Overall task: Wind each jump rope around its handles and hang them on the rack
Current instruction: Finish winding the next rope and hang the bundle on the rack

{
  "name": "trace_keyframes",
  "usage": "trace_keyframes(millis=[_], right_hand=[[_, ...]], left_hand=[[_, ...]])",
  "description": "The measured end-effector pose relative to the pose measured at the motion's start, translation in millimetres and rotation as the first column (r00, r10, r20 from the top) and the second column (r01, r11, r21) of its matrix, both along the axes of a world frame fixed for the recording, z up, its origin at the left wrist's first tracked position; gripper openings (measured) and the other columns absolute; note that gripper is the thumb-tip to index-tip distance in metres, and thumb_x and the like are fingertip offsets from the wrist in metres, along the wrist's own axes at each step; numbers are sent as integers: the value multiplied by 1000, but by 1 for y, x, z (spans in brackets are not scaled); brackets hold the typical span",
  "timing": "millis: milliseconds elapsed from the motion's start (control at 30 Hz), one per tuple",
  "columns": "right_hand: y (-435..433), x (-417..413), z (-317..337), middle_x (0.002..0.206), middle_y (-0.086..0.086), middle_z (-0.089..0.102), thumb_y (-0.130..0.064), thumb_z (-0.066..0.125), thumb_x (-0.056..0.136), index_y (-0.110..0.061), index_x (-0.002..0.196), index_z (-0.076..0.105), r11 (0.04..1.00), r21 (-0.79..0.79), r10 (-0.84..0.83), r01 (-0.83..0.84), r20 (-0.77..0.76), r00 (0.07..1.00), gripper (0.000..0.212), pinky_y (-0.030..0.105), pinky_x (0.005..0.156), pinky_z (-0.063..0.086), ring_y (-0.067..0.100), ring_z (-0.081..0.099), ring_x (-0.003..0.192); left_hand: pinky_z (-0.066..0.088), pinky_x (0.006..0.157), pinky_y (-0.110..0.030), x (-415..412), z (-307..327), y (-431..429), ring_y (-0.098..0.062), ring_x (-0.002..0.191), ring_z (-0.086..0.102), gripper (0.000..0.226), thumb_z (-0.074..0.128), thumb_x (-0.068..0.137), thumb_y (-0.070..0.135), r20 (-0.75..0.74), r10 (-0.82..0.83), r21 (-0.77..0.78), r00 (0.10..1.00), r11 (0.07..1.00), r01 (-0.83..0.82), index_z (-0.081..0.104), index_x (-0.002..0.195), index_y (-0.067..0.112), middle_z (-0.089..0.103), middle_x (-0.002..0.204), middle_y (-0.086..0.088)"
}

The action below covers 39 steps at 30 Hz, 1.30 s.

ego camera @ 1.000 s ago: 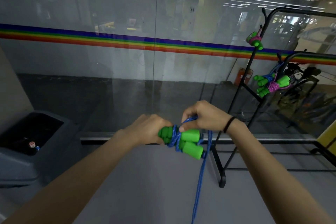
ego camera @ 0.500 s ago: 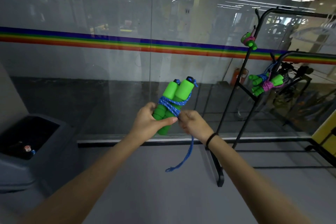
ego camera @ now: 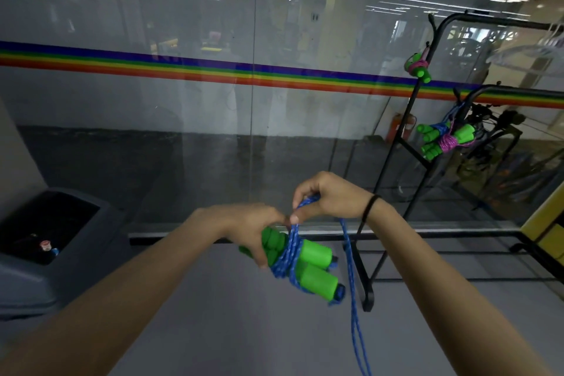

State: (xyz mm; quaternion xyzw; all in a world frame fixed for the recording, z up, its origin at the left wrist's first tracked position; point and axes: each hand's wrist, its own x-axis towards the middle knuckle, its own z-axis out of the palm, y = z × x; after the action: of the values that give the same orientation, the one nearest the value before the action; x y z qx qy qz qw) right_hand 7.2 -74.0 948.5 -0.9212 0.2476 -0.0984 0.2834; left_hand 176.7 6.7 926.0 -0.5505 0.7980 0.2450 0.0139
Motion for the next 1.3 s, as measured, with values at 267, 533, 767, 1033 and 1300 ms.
trace_keyframes(millis=[267,533,767,1033,1300], right_hand=[[12,-1,-45,33,-10,38,-18,60,84,-22,40,53,695,717,-421,-46,458,783,45,11,34,27,-1,31,31],[28,3,-50,40,-11,40,-28,40,97,-17,65,53,909,355,-295,217,182,938,36,11,43,29,1,35,38],[26,-3,-19,91,15,65,-33,54,88,-13,90,65,951,-310,-113,22,-278,954,23,32,72,41,29,59,89],[12,-9,-4,63,-3,67,-31,75,72,-15,66,72,994,111,21,-16,-42,999,17,19,62,42,3,57,61],[9,-30,-50,61,-3,49,-3,43,93,0,70,54,706,664,-487,246,203,849,26,27,60,49,4,52,41]], left_hand=[[58,65,-31,-4,-6,13,-21,71,70,51,86,53,9,-924,132,115,358,991,-69,64,99,11,74,85,-6],[45,56,-20,0,-23,-6,-14,66,62,47,86,56,36,-784,466,4,410,665,-747,63,84,5,66,73,-1],[41,70,-37,0,-13,-3,-37,96,61,59,70,73,34,18,473,-526,881,754,-394,33,115,16,65,104,-12],[47,65,-28,-5,-20,6,-7,69,58,50,84,58,29,-201,-29,-186,979,983,-9,56,100,27,62,74,7],[50,70,-19,-5,-27,15,-4,81,62,52,85,53,1,-823,89,-9,562,985,-170,61,98,12,68,86,11]])
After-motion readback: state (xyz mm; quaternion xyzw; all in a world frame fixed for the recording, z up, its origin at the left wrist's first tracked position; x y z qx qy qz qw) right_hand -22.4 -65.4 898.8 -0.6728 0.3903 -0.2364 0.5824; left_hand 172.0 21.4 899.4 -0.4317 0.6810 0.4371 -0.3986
